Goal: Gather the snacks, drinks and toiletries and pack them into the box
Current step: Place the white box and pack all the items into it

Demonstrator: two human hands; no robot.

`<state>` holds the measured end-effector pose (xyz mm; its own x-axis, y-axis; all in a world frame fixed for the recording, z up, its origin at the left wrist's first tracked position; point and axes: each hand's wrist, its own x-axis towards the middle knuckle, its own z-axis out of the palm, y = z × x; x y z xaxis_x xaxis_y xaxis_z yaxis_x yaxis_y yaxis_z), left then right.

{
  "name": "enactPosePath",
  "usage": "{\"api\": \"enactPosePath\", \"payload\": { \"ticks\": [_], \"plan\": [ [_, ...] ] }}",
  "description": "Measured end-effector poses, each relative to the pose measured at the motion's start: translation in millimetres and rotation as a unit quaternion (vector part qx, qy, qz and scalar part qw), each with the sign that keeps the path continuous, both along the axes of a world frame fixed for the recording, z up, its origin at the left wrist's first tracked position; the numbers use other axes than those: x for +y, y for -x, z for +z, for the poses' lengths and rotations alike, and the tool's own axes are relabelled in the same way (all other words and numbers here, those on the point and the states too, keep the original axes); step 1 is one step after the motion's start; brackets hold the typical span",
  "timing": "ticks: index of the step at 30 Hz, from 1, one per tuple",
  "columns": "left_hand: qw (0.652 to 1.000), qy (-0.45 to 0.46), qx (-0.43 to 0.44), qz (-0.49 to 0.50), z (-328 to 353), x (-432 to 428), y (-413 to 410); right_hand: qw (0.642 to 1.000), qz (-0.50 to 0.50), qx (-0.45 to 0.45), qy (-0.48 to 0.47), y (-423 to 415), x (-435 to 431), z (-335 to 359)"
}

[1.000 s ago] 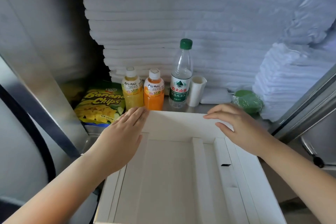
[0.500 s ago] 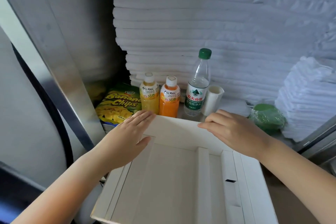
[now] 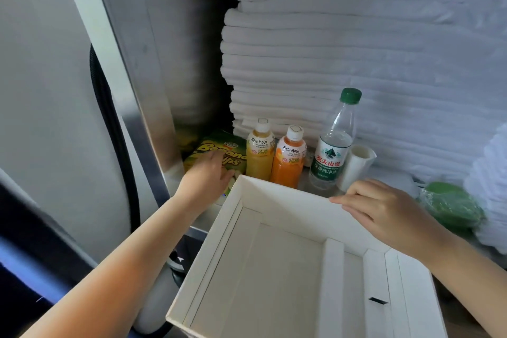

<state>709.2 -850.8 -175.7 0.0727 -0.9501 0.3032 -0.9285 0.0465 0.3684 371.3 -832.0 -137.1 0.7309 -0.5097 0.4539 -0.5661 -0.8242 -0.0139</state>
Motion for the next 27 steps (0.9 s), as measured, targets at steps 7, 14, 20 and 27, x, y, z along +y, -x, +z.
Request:
{"api": "enactPosePath", "payload": {
  "ticks": [7, 14, 20, 27],
  "plan": [
    [0.966, -0.178, -0.133, 0.133, -17, -48, -1, 0.998, 0.036, 0.030, 0.050, -12, -9, 1],
    [0.955, -0.212, -0.129, 0.161, -19, -61, -5, 1.000, 0.011, -0.010, -0.006, -8, -6, -2],
    [0.951, -0.221, -0.124, 0.175, -18, -65, -3, 1.000, 0.001, -0.006, -0.026, -8, -5, -2],
    [0.944, -0.234, -0.139, 0.186, -15, -67, 5, 1.000, -0.003, -0.010, -0.023, -7, -7, -2]
  ]
}}
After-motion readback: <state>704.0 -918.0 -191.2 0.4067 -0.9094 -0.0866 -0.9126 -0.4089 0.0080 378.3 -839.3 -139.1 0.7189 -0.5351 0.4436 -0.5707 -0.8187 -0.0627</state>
